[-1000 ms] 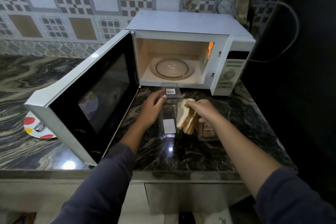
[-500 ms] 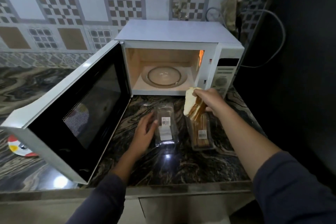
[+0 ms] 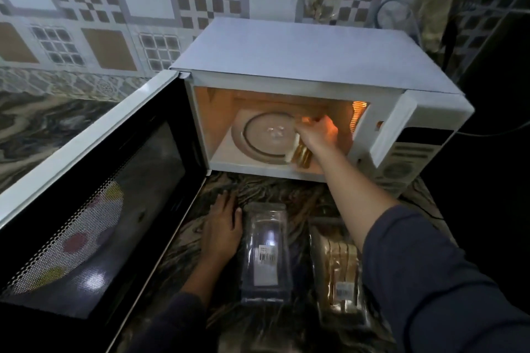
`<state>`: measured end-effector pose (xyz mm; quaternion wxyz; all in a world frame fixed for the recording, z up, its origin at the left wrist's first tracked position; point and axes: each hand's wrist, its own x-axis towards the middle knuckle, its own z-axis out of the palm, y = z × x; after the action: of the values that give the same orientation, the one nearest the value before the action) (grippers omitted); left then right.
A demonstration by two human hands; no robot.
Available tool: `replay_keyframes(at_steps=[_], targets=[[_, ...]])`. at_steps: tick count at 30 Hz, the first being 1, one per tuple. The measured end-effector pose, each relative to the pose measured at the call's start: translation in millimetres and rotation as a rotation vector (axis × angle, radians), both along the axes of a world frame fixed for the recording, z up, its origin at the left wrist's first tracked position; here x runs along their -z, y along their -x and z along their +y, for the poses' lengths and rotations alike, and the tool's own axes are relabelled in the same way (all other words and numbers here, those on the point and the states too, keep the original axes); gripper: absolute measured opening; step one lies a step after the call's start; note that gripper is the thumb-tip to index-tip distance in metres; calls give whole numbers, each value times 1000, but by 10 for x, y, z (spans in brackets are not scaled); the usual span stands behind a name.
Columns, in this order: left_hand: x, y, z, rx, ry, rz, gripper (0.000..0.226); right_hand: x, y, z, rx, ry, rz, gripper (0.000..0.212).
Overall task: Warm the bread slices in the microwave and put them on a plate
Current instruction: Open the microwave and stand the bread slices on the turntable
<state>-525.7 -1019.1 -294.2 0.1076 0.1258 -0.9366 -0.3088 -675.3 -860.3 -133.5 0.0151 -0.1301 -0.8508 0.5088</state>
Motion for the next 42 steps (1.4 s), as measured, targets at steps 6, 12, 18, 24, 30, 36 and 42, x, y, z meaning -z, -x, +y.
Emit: replay_keyframes(at_steps=[6, 12, 18, 24, 30, 36, 42], targets=[[-11, 10, 24, 3, 163, -32, 67, 40, 471, -231, -84, -84, -20, 62], [-16, 9, 32, -12, 161, -53, 60, 208, 706, -354, -18, -167, -20, 54], [-37, 5, 38, -19, 164, -48, 57, 311, 759, -387, -43, -203, -35, 68], [-56, -8, 47, -21, 140, -45, 53, 229, 556, -278, -96, -141, -83, 84], [-82, -63, 42, 42, 143, -87, 81, 34, 38, 55, -109, -217, -12, 40], [-94, -533, 8, 134, 51, -102, 50, -19, -784, 454, -170, -195, 114, 21], [-88, -1273, 156, 62, 55, -28, 35, 264, -1669, 730, -68, -149, 309, 13]])
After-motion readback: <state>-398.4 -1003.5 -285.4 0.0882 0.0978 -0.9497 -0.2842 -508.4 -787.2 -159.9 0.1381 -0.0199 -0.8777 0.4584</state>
